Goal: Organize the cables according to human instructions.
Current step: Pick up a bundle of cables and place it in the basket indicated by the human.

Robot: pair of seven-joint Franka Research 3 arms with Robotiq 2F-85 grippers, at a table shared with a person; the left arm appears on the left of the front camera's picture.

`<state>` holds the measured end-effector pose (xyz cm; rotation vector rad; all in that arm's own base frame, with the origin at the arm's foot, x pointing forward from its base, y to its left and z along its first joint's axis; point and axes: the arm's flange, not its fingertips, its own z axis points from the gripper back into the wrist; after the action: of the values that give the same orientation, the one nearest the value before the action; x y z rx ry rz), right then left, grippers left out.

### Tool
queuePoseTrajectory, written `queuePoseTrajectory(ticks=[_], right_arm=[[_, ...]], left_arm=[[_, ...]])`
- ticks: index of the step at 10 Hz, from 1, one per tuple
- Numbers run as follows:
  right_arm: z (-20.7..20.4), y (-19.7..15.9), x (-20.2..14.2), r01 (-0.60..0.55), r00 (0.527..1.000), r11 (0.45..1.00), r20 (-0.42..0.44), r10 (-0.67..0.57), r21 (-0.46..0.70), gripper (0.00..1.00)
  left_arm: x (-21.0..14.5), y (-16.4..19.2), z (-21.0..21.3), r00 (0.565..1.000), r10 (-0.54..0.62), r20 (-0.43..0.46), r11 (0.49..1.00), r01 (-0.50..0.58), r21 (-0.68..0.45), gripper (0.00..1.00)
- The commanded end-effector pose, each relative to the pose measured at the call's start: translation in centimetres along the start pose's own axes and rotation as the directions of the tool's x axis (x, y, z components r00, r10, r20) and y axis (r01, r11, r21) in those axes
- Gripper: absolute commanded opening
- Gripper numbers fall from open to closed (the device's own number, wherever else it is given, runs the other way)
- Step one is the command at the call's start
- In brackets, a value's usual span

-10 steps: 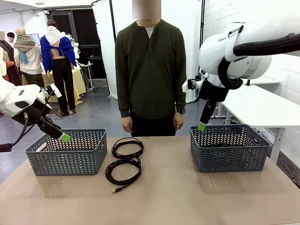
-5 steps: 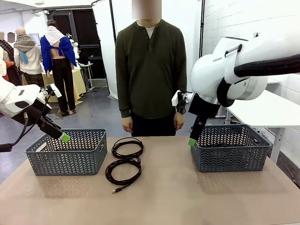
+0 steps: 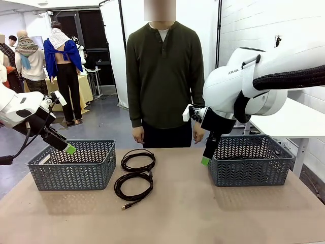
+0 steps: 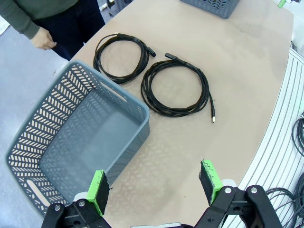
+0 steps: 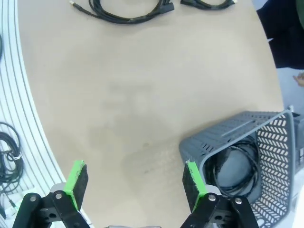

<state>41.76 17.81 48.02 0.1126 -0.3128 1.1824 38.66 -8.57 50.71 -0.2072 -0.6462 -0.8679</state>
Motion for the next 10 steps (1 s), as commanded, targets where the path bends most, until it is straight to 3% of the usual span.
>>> queuePoseTrajectory(ticks=[1, 10], right_arm=[[0.1, -0.18, -0.07, 0.005, 1.0, 1.0, -0.002, -0.005, -0.006, 1.0], [0.1, -0.18, -0.07, 0.005, 1.0, 1.0, -0.002, -0.005, -0.006, 1.0]], left_arm=[[-0.06, 0.24, -0.11, 1.0, 0.009, 0.012, 1.0, -0.009, -0.006, 1.0], [-0.06, 0.24, -0.11, 1.0, 0.009, 0.012, 1.0, -0.009, -0.006, 1.0]])
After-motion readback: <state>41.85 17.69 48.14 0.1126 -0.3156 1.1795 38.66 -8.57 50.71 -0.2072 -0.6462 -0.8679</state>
